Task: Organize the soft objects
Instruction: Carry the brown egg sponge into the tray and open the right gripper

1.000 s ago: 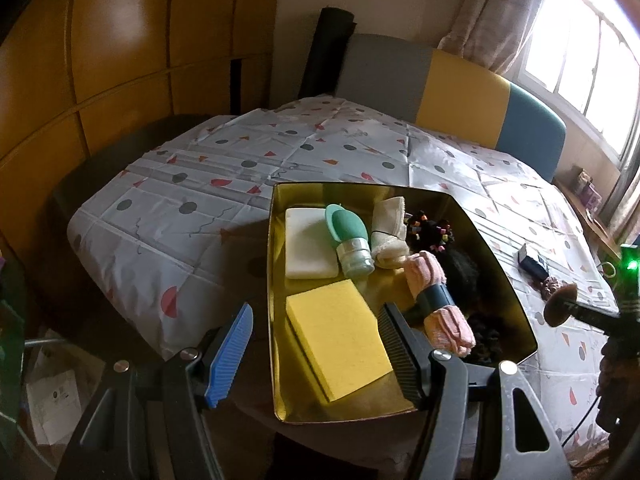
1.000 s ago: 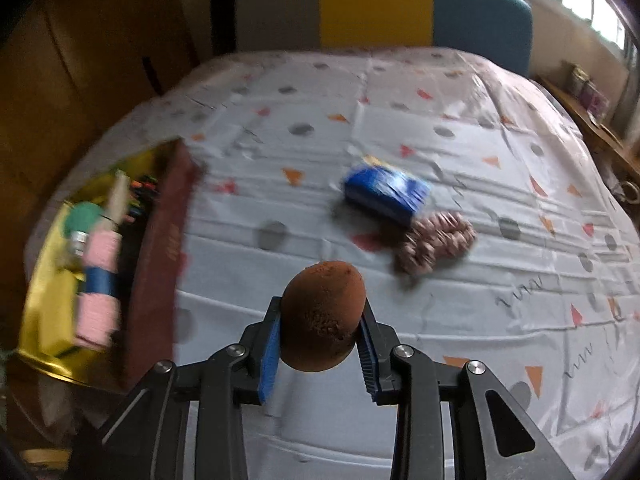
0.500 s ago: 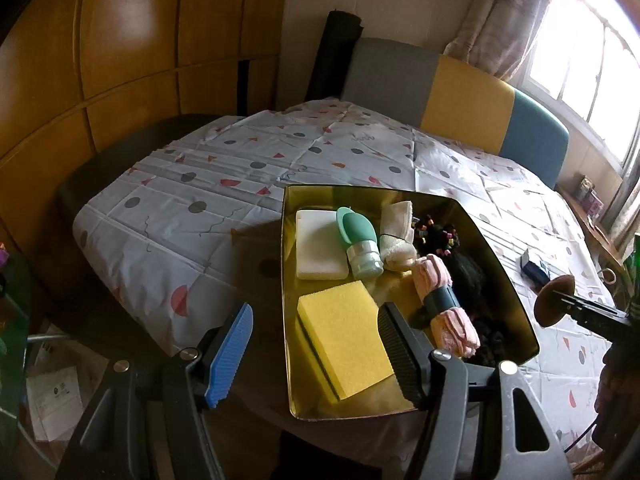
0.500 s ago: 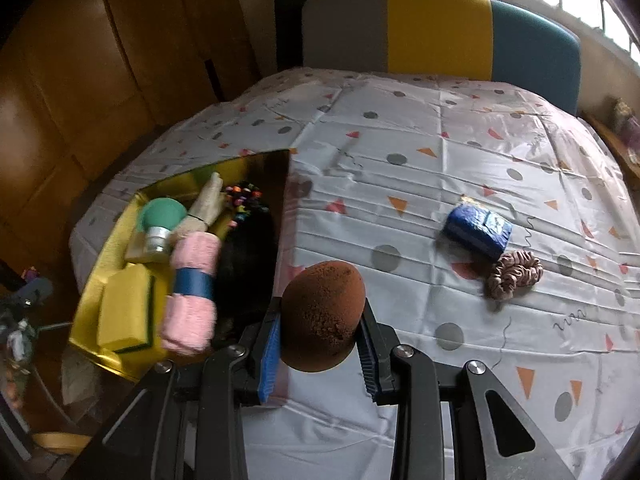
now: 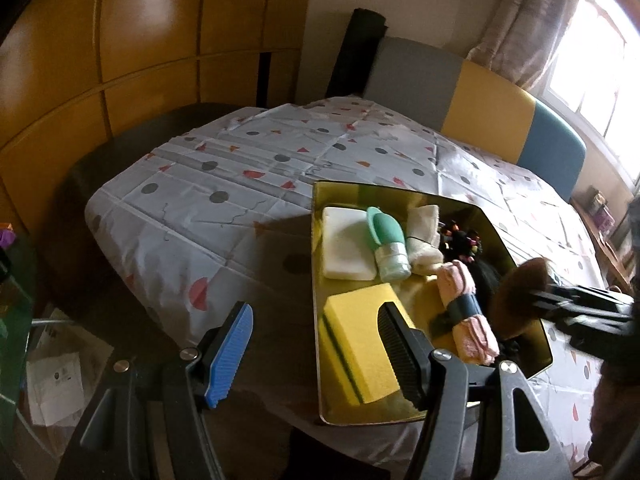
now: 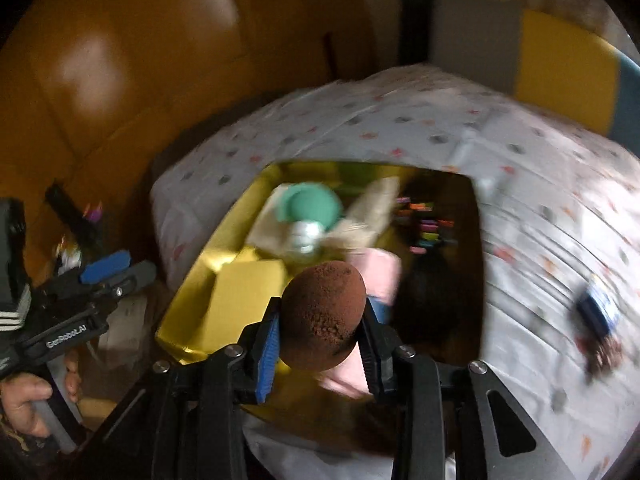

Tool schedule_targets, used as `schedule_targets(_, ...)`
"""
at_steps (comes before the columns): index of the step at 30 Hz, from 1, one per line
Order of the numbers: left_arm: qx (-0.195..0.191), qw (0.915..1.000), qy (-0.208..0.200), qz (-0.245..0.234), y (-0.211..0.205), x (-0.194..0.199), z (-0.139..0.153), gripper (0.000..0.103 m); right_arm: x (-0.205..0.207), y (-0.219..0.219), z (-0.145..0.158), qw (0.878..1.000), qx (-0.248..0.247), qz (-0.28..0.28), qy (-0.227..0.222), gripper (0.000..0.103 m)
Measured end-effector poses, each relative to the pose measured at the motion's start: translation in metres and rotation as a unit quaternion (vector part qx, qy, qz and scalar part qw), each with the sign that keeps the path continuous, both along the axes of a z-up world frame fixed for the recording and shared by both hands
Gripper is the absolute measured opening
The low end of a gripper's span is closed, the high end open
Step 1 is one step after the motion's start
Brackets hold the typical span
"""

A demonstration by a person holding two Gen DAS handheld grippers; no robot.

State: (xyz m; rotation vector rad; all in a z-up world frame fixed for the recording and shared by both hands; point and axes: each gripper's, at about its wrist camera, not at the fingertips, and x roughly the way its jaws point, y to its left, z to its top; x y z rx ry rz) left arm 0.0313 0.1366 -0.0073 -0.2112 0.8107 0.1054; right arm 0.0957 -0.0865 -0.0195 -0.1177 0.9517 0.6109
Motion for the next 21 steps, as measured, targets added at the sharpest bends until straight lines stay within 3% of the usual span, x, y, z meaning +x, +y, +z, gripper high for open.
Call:
schedule_targets(5,0.001,1.0000,0.000,0.003,0.003,-0.001,0.002,0.066,0.023,0.056,-0.038,0.995,-0.086,0.044,0.027,0.040)
schedule_targets(8,0.005,1.0000,-0.001,0.000,0.002,-0.001,0.002,0.066,0.028,0.073,-0.057,0.989,-0.142,0.037,0.010,0.044)
schedule_targets(13,0.007,1.0000,0.002,0.000,0.002,0.000,0.001,0.066,0.023,0.069,-0.060,0.994,-0.107,0.028,0.016,0.050)
schedule_targets(16,0.004,1.0000,0.003,-0.002,0.001,0.000,0.000,0.066,0.016,0.058,-0.053,0.996,-0.087,0.018,0.006,0.060)
schedule_targets(21,0.006,1.0000,0.001,-0.005,-0.002,-0.002,0.002,0.066,0.011,0.046,-0.037,0.998,-0.060,-0.001,-0.010,0.062)
